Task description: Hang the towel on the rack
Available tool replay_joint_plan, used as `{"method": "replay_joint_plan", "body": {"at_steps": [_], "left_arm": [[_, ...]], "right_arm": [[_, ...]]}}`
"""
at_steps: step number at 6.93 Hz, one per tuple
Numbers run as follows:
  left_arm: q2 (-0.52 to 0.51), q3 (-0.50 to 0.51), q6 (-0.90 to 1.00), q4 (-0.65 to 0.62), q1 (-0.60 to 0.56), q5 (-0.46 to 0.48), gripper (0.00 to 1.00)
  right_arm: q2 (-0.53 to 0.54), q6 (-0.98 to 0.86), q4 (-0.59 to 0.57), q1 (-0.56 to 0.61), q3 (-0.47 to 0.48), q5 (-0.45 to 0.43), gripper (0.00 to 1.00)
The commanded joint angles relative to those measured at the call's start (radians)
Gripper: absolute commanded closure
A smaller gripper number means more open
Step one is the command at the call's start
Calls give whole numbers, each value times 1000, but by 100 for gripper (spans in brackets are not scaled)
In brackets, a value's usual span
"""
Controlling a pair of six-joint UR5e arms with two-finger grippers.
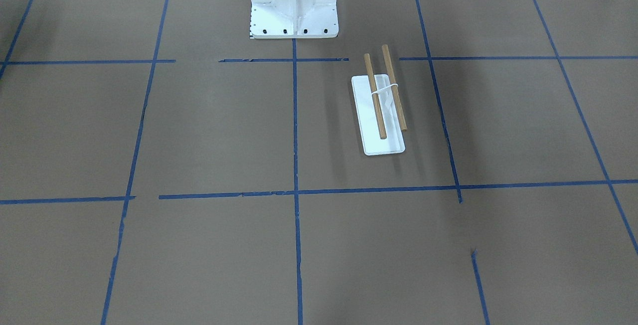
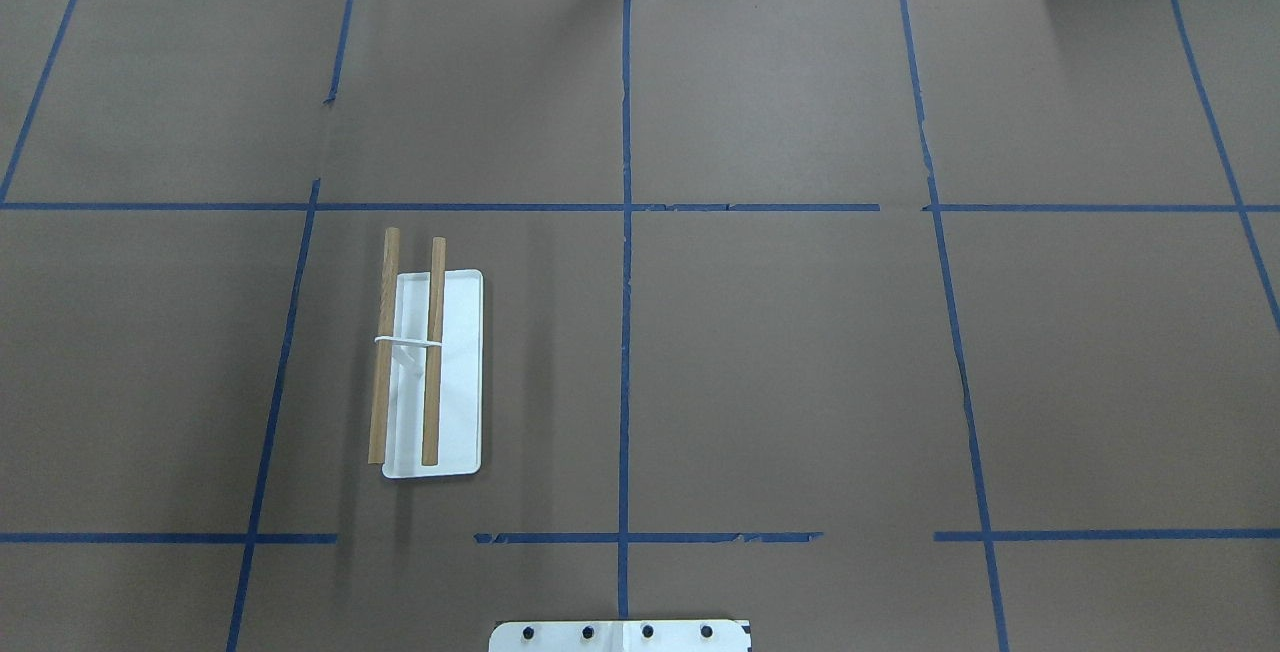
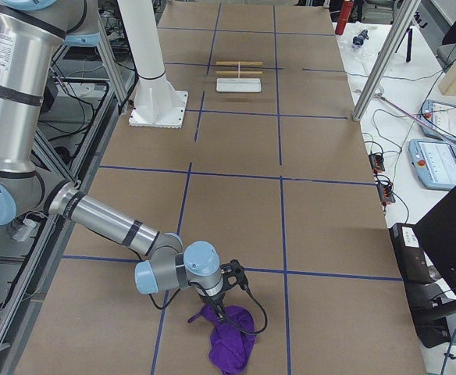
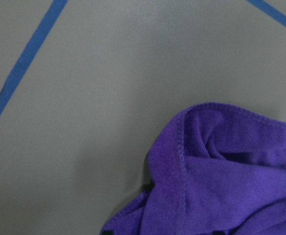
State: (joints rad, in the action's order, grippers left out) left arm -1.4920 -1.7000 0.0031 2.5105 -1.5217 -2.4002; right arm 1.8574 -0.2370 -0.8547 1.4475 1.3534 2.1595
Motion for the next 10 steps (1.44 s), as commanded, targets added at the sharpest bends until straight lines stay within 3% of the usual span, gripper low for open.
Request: {"method": "replay_joint_plan", "body": {"at_steps": [1,4,5,6,7,10], "left_arm": [[-1,-3,0,1,-2,-16,0],[-4,-6,0,-1,0,-16,0],[-4,-6,0,-1,-2,-16,0],[-5,-6,0,-1,0,-16,0],[-5,-7,0,-1,0,-16,0],[-34,-6,-40,-18,0,-20,0]], "right_arm": [[14,-4,0,-18,-20,2,27],[-10,1,0,-53,-30,-9,32],[-12,-2,-1,-58,-31,-12,40],[-12,-11,0,-58,-31,-32,77],[-12,-104,2,-73,-30,-33,100],[-10,-196,0,-67,19,-21,100]]}}
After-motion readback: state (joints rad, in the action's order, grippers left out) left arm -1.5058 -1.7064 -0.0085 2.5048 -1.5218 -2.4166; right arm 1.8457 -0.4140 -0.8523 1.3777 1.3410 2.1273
